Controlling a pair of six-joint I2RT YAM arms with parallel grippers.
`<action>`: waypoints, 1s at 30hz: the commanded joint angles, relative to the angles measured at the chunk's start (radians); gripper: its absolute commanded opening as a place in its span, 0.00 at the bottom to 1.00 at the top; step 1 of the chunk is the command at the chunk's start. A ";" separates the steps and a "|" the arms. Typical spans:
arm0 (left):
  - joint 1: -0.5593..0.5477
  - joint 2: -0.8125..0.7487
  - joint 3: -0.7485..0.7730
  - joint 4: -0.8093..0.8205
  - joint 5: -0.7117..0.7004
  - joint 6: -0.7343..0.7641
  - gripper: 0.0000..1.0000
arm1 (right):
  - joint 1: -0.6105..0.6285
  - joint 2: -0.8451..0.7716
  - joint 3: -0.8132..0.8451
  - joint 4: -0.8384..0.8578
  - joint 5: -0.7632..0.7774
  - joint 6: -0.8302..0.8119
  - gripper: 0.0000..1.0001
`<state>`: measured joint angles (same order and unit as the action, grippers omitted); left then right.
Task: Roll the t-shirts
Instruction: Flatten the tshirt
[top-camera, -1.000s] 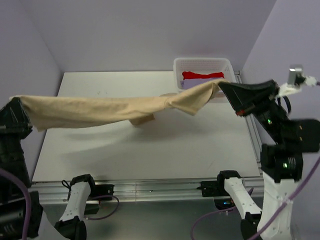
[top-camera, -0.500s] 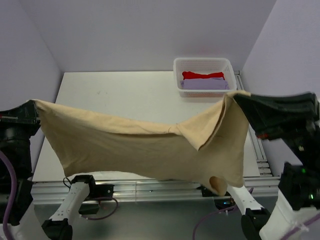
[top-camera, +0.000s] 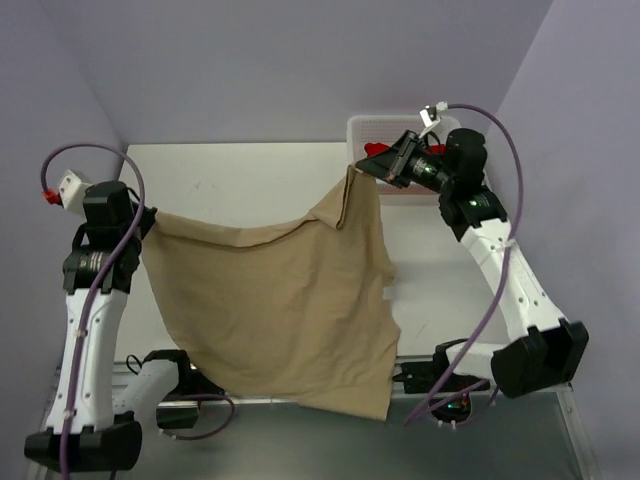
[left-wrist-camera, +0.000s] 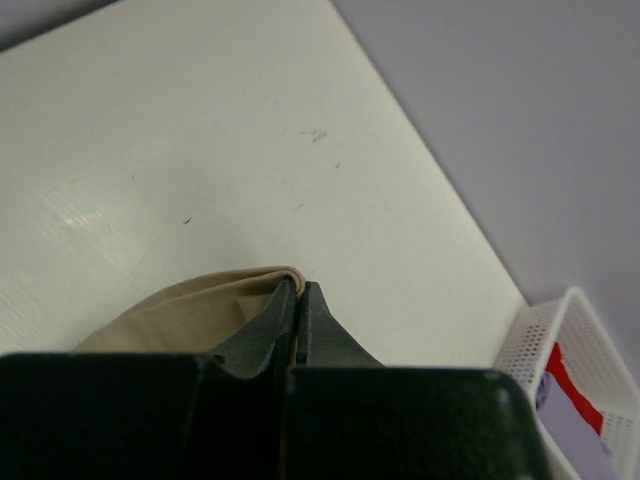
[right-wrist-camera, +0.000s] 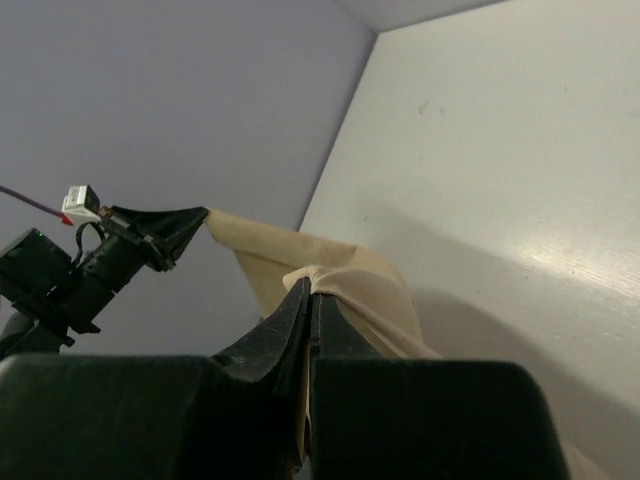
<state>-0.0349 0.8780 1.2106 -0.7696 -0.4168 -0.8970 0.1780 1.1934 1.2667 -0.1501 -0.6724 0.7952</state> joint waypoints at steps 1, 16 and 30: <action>0.111 0.064 -0.074 0.219 0.150 -0.010 0.00 | 0.034 0.050 0.010 0.208 0.060 -0.017 0.00; 0.363 0.778 0.144 0.467 0.409 -0.037 0.11 | 0.069 0.972 0.790 0.213 0.083 0.055 0.49; 0.386 0.733 0.181 0.368 0.473 0.047 0.85 | 0.060 0.801 0.581 0.078 0.181 -0.128 0.81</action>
<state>0.3492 1.7569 1.4212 -0.4068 0.0559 -0.8948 0.2375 2.2074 1.8854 -0.0700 -0.5209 0.7849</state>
